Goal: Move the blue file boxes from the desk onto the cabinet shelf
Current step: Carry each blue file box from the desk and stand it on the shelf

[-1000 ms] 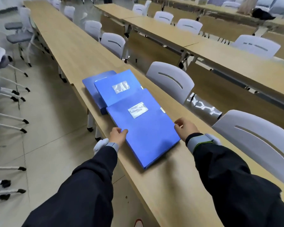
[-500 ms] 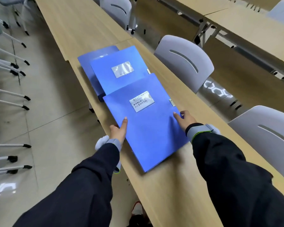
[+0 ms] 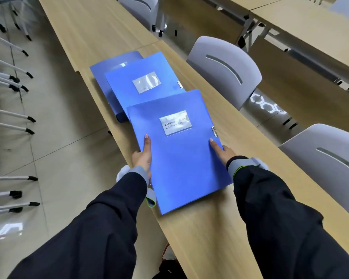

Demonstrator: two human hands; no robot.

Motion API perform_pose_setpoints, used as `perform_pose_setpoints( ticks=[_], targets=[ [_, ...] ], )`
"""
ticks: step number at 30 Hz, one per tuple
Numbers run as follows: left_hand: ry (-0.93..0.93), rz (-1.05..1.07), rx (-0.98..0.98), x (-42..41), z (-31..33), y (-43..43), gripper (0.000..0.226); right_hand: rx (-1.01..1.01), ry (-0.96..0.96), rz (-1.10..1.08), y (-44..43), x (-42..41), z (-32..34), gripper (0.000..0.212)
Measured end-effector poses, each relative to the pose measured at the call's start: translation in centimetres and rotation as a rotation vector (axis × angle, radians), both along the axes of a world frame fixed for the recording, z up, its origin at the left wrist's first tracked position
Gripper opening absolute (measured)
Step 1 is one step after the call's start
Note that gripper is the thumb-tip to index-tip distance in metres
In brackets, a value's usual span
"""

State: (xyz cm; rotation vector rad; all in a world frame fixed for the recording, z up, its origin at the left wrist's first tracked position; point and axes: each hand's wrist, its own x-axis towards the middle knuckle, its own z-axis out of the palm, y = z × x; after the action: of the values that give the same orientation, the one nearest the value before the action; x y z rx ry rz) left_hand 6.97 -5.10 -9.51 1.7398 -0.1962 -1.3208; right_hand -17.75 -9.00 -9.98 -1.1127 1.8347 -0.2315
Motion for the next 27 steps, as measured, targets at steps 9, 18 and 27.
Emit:
perform_pose_setpoints(
  ticks=[9, 18, 27],
  targets=[
    [-0.015, -0.074, -0.236, -1.7, 6.7, -1.6, 0.101, -0.288, -0.243, -0.336, 1.5, -1.4, 5.3, 0.083],
    [0.048, -0.449, -0.506, -9.6, 15.5, -4.6, 0.056, -0.612, -0.178, -0.602, 6.3, -8.5, 14.9, 0.057],
    [0.164, -0.953, -0.731, -22.2, 22.3, -1.1, 0.037, -0.787, 0.131, -1.07, 21.1, -14.6, 20.9, 0.067]
  ],
)
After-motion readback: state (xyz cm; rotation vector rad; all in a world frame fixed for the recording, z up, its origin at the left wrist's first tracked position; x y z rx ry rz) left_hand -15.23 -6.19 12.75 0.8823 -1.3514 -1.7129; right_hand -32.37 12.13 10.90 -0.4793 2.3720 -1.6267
